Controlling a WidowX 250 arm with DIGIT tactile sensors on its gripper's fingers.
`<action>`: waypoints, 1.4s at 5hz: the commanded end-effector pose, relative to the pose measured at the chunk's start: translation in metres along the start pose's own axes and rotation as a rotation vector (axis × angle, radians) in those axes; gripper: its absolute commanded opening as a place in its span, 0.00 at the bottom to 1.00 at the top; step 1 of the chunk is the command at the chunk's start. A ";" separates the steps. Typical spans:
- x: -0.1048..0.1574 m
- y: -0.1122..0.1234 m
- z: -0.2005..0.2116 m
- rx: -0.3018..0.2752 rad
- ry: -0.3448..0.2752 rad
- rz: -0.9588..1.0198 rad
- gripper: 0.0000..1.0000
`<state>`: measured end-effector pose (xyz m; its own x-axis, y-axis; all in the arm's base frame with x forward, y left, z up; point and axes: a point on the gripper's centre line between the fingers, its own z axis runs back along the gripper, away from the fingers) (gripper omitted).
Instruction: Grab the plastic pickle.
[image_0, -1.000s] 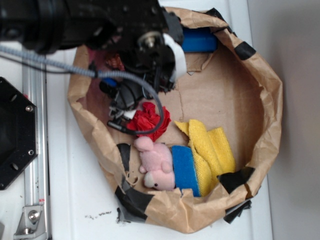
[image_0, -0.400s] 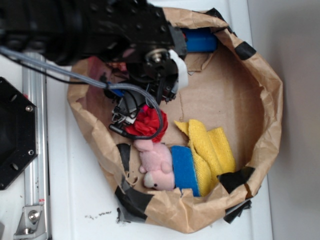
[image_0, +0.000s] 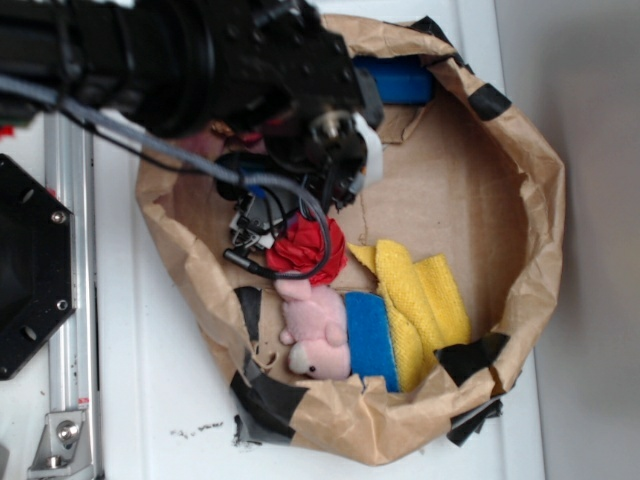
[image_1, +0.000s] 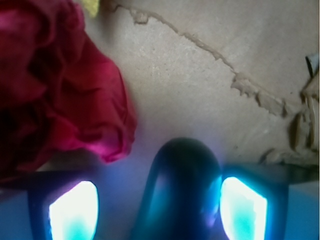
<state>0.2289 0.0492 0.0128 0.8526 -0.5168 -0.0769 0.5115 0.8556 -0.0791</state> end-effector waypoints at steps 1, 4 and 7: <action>0.011 -0.004 -0.008 -0.023 -0.015 -0.075 0.54; 0.007 -0.003 -0.003 -0.015 -0.029 -0.040 0.00; -0.004 -0.010 0.084 0.123 -0.338 0.384 0.00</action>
<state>0.2288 0.0450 0.0960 0.9617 -0.1547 0.2263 0.1583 0.9874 0.0020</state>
